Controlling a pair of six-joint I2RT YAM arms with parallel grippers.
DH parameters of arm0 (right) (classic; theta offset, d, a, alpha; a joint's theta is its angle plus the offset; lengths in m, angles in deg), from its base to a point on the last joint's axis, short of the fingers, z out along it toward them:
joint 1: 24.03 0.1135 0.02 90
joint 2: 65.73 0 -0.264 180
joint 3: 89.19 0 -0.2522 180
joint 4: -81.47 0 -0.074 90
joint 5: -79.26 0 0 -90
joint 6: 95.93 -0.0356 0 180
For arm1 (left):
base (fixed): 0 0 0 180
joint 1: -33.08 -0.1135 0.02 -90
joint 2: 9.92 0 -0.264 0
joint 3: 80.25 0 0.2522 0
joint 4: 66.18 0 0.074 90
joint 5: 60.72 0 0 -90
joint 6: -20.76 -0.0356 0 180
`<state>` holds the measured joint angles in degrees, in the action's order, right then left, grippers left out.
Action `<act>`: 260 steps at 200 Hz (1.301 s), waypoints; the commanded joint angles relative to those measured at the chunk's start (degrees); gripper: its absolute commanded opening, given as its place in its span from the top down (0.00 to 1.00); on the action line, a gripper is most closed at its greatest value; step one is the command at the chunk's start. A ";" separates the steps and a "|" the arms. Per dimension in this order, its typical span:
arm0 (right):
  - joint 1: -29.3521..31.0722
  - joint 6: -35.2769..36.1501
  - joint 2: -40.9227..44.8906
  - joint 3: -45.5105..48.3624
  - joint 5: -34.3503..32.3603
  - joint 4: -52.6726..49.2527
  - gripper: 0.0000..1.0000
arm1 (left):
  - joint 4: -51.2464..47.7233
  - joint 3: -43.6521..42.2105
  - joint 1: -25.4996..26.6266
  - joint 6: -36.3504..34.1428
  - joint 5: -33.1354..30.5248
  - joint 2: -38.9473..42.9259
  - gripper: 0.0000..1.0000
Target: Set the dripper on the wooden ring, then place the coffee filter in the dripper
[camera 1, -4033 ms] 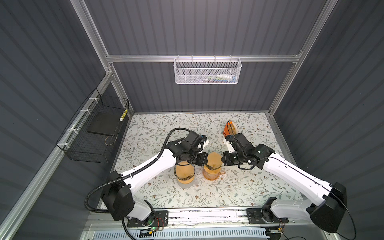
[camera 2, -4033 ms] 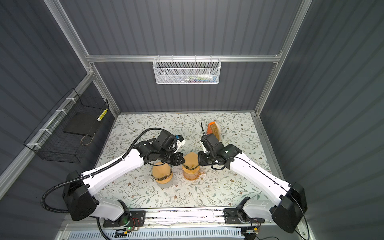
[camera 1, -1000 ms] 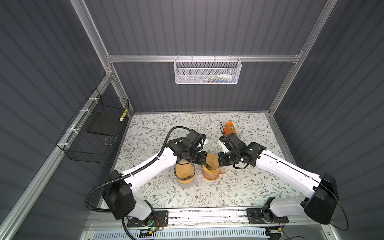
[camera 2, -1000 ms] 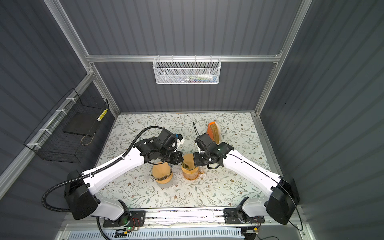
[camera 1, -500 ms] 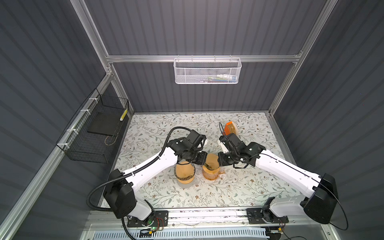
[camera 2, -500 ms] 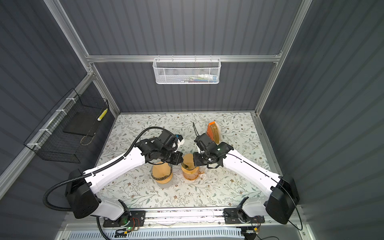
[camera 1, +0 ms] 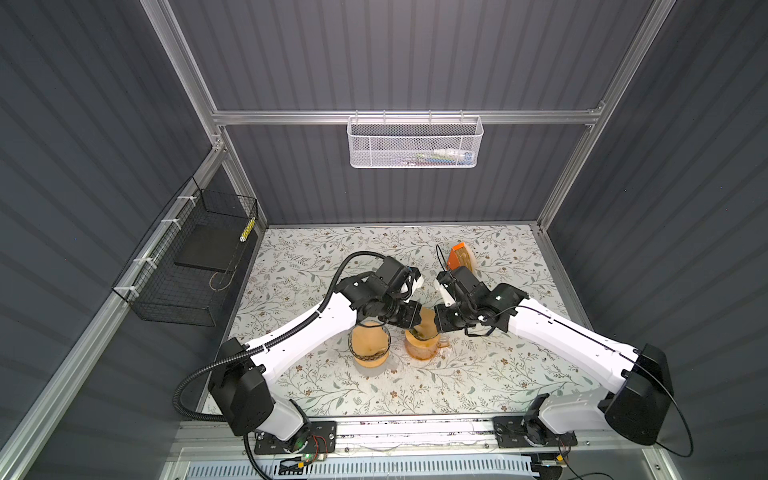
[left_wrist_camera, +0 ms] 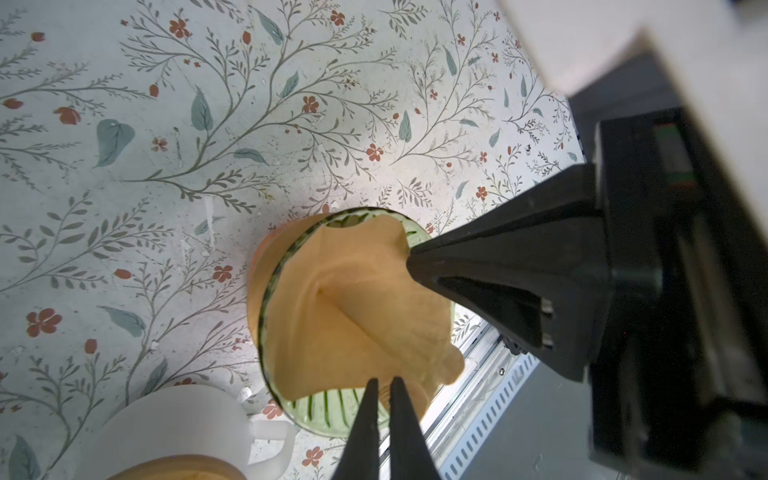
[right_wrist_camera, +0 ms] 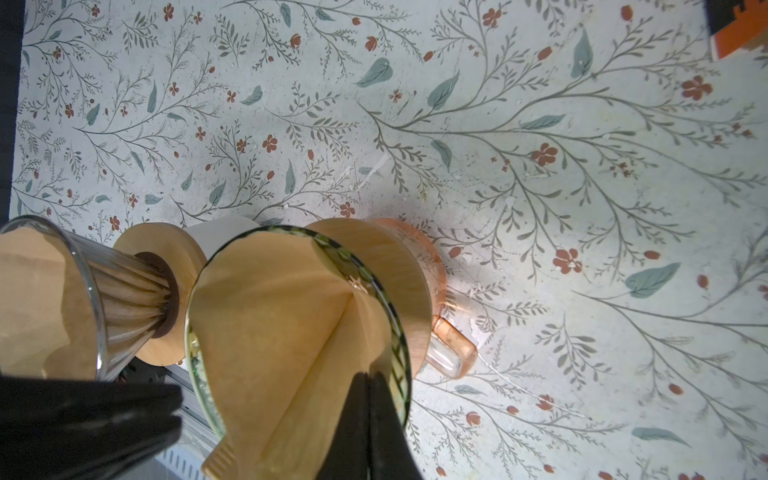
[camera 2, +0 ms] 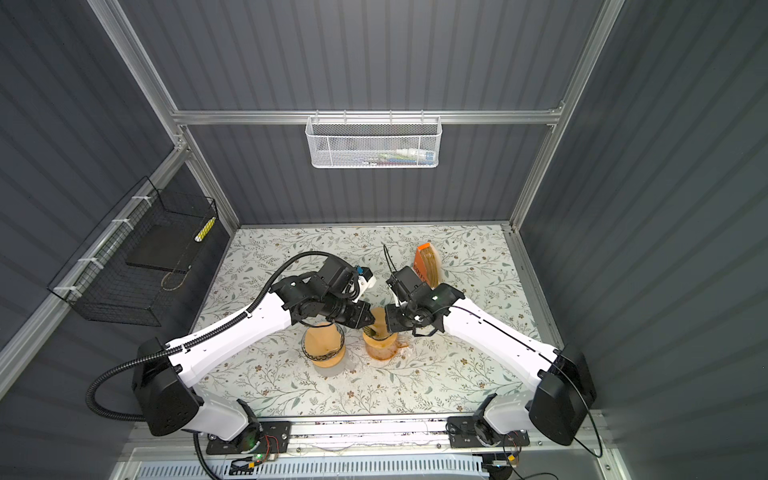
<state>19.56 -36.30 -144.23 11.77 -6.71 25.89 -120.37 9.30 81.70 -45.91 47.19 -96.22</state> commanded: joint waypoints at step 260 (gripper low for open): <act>0.88 0.89 1.05 -2.89 -2.39 -2.45 0.85 | -0.37 -1.76 0.86 1.01 -3.71 1.20 0.91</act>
<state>20.06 -35.86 -144.19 10.27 -7.87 25.58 -119.78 6.15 82.18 -45.47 44.85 -97.40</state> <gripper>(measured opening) 0.144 0.090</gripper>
